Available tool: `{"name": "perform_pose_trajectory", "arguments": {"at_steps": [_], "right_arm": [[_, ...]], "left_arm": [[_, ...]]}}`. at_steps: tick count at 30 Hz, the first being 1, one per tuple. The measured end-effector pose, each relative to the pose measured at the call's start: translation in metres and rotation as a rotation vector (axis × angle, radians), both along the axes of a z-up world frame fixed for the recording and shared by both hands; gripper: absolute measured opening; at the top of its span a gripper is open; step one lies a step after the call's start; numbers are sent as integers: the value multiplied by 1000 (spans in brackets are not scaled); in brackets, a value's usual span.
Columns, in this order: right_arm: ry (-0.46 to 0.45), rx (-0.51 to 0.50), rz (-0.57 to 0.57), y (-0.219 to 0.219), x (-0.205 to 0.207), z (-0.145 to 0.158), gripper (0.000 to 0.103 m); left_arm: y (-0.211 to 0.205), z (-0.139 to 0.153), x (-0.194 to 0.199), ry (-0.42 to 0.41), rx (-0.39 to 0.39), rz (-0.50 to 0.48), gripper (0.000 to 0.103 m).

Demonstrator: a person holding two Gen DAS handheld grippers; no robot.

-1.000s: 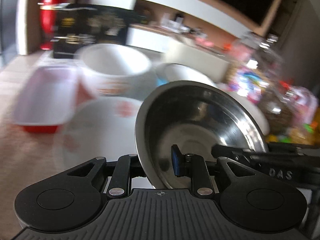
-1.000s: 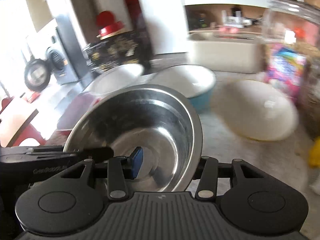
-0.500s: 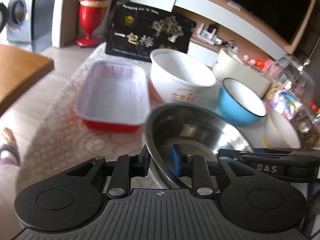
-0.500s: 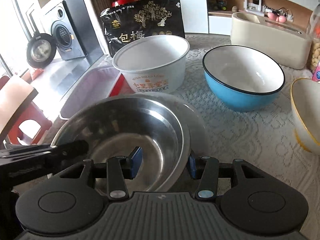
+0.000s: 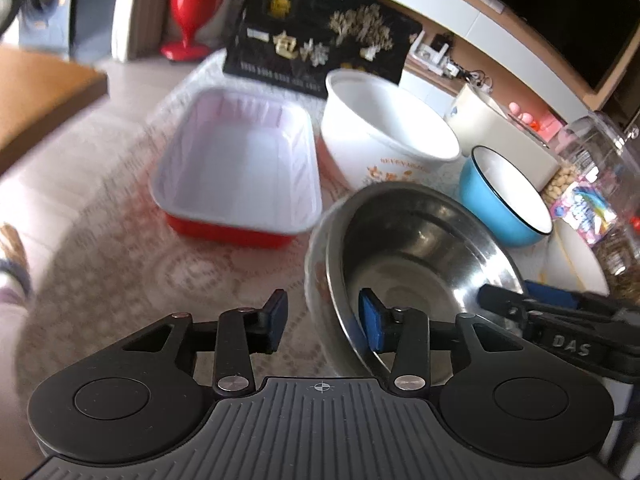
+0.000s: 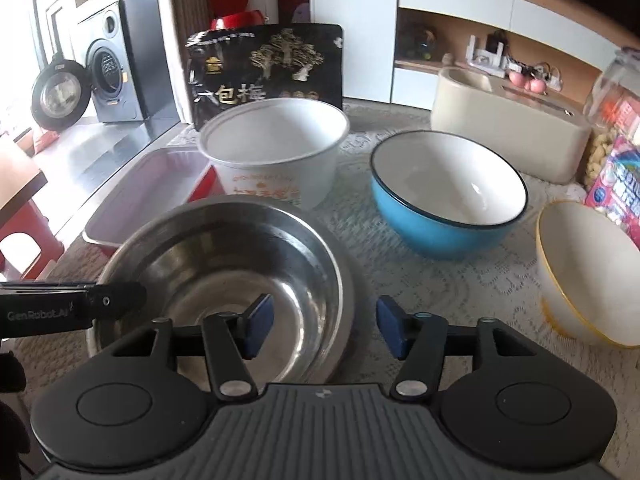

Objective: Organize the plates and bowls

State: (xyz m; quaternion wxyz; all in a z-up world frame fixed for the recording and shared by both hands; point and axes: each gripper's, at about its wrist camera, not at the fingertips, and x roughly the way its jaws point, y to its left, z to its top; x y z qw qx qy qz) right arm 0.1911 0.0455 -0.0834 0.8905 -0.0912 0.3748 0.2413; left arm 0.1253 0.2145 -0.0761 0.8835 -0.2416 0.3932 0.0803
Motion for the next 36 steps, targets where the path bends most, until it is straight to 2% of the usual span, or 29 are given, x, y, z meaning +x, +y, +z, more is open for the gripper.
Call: {"name": "perform_pose_trajectory", "arguments": {"at_steps": [3,9,12,16,23,27,36], "right_arm": [[44,9,-23,-3,9,-9,58],[220,90,-18,-8,32,-32,59],[238,118,19,-7,32,-32,58],[233,106,32,-9,27,-30,53],[194,72,28,-23,15,-23,53],[210,80,2,-39,16,-23,53],[208,81,-14,-45,12,-24,54]], "left_arm": [[1,-9,5,17,-61,-5,41],[-8,-15,17,45,-51,-19,40],[-8,-15,19,49,-52,-6,41],[-9,-13,21,55,-52,-2,43],[-26,-12,32,56,-42,-73,46],[-37,-12,37,51,-22,-114,46],[-37,-13,41,45,-11,-128,45]]}}
